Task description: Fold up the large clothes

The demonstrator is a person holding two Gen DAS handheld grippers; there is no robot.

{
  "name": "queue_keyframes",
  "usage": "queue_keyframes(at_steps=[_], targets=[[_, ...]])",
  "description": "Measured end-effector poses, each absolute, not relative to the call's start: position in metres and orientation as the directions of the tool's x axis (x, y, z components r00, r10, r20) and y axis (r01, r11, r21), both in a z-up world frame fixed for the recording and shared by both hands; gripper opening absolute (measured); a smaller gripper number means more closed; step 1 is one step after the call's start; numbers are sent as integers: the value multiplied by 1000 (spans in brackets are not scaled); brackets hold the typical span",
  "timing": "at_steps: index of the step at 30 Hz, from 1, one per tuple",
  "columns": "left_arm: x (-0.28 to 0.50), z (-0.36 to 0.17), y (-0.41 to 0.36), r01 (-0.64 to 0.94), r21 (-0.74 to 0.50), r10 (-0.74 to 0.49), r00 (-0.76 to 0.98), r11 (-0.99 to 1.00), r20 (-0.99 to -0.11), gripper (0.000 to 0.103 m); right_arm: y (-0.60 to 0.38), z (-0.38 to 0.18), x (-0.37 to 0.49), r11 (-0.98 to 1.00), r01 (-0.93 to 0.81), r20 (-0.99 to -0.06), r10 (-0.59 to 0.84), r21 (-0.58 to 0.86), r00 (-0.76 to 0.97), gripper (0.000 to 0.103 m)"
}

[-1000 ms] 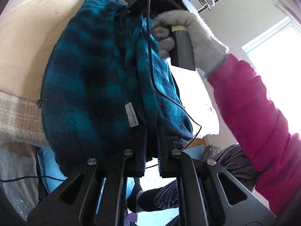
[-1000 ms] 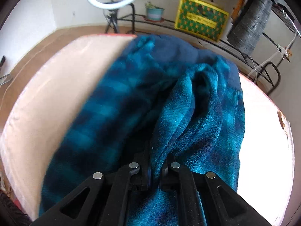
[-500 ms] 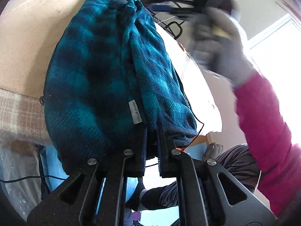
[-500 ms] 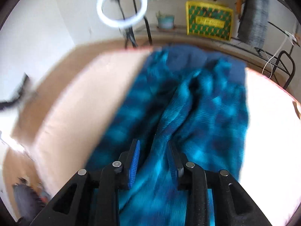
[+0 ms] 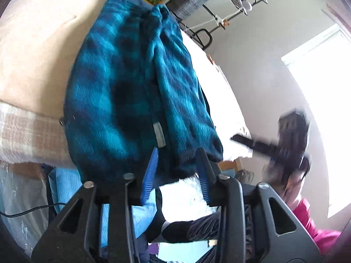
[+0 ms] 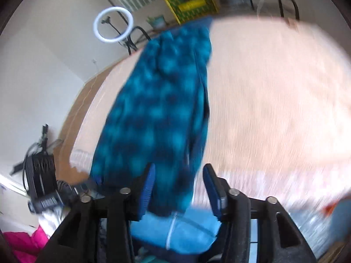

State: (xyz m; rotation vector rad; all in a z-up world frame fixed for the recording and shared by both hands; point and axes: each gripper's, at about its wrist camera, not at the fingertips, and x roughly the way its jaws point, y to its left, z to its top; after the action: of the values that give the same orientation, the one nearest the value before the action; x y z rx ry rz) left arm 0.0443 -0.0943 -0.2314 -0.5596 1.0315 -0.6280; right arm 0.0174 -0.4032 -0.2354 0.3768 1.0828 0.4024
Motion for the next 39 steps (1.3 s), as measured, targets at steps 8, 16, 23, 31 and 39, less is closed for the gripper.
queue_keyframes(at_steps=[8,16,23,31,39], targets=[[68,-241,-119,200,-698,-721,301,688,-624,26,-384,-269,6,802,-150,-734,592,579,333,55],[63,-219,-148,265,-771,-811,275,580,-516,5,-397,-253,-5,818,-179,-723,569,547,392,12],[62,-264,-163,272,-628,-683,241,729,-689,3,-403,-274,-16,789,-118,-709,597,602,375,12],[55,-241,-154,340,-554,-647,309,760,-697,3,-387,-265,-15,812,-164,-727,576,559,374,12],[31,-218,-120,361,-516,-625,348,777,-699,37,-381,-264,-17,885,-214,-816,464,413,344,27]])
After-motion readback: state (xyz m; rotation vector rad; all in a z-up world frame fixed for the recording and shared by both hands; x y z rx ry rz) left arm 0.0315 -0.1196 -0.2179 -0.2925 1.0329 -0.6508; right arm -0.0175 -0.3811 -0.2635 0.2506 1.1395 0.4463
